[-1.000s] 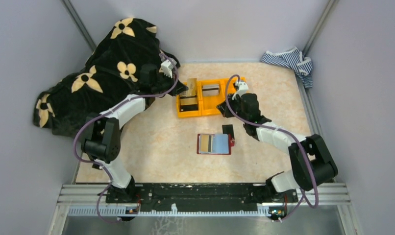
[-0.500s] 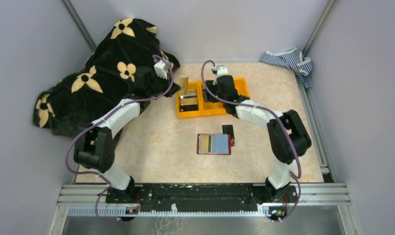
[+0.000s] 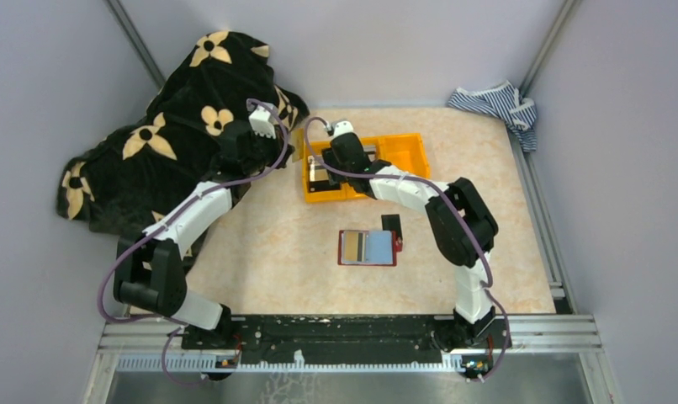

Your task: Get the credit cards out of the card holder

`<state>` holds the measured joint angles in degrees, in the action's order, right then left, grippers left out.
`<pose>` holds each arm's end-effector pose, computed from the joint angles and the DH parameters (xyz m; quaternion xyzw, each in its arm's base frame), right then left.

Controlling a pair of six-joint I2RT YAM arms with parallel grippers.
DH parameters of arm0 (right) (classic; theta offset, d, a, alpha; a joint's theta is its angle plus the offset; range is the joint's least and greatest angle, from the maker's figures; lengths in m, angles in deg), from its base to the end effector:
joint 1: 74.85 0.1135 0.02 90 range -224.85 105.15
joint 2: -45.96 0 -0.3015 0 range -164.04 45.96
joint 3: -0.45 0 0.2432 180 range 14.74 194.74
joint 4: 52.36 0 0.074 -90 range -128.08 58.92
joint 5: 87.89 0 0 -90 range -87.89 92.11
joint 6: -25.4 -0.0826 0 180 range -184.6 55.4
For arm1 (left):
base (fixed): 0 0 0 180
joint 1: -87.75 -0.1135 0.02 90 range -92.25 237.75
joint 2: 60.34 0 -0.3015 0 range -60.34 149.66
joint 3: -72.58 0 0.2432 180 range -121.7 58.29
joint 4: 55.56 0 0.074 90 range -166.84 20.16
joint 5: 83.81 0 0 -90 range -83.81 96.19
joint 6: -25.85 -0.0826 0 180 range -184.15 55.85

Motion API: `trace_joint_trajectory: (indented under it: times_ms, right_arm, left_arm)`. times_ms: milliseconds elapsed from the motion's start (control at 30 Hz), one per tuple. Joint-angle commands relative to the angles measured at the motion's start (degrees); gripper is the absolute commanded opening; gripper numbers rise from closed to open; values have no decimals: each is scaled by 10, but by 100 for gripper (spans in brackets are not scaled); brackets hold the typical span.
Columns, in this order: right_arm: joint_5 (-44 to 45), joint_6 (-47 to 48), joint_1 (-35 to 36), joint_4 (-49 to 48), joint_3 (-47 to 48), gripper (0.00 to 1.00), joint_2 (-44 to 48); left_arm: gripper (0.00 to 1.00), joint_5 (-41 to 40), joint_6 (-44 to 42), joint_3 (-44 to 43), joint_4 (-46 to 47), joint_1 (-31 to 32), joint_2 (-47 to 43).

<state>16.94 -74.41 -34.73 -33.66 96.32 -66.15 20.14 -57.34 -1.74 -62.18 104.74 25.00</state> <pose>0.3907 0.3016 0.2367 -0.1723 0.8644 0.0897 0.4638 0.3587 -0.1304 0.3208 0.1425 0.7917 -0.2167 0.5532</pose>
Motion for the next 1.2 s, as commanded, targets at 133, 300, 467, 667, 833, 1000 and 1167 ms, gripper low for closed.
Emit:
trace_joint_trajectory:
  times_ms: [133,300,467,667,833,1000,1167]
  right_arm:
    - [49,8,3,11,26,51,-15]
    - [31,2,3,13,27,41,-30]
    - [19,-1,5,2,10,29,-20]
    - [14,-5,20,-2,-14,20,-4]
    - [14,-13,40,-1,-38,18,12]
    - [13,-31,65,-16,-81,17,50]
    - [10,-44,92,-22,-122,16,89]
  left_arm:
    - [0,-21,9,6,11,-1,-15]
    - [0,-18,9,9,15,-1,-14]
    - [0,-16,10,11,19,-1,-9]
    - [0,-2,12,8,21,-1,0]
    - [0,-1,13,9,20,-1,-1]
    - [0,4,15,12,21,-1,-2]
    - [0,12,21,15,29,-1,-2]
